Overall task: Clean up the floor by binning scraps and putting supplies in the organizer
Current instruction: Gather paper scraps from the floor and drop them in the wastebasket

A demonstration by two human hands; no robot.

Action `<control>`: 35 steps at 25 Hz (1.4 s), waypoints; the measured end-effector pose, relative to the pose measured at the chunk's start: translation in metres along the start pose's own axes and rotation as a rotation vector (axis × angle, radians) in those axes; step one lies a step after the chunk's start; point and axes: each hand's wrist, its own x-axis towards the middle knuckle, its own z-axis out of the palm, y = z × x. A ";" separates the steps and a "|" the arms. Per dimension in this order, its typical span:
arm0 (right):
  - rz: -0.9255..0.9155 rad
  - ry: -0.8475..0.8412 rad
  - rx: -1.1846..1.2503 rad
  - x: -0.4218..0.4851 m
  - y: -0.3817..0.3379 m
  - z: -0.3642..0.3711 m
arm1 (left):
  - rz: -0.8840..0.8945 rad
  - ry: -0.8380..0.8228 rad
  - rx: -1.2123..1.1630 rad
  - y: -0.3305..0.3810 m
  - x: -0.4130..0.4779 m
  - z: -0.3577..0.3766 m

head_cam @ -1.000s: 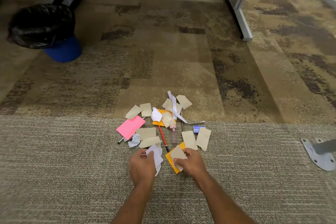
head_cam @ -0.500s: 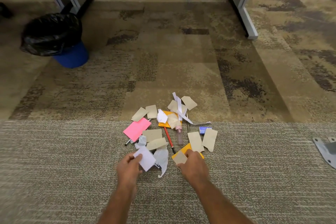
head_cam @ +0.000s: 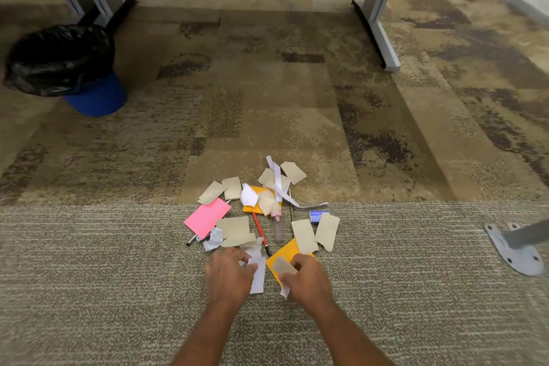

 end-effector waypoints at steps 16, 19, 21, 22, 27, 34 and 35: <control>0.145 0.356 0.438 0.041 -0.011 -0.026 | -0.150 -0.032 -0.874 0.003 0.005 -0.031; 0.068 0.286 0.197 0.045 -0.016 -0.021 | -0.370 0.009 -1.142 -0.003 0.018 -0.042; 0.074 0.257 0.050 0.046 -0.016 -0.019 | -0.448 0.018 -1.156 -0.008 0.021 -0.045; 0.070 0.263 -0.020 0.046 -0.015 -0.019 | -0.449 0.010 -1.132 -0.010 0.022 -0.045; 0.066 0.265 -0.128 0.046 -0.009 -0.022 | -0.435 -0.043 -1.092 -0.010 0.031 -0.046; 0.057 0.203 0.232 0.039 -0.011 -0.018 | -0.275 -0.085 -0.713 -0.003 0.052 -0.039; 0.063 0.249 0.331 0.036 -0.010 -0.018 | -0.238 -0.099 -0.625 -0.002 0.056 -0.037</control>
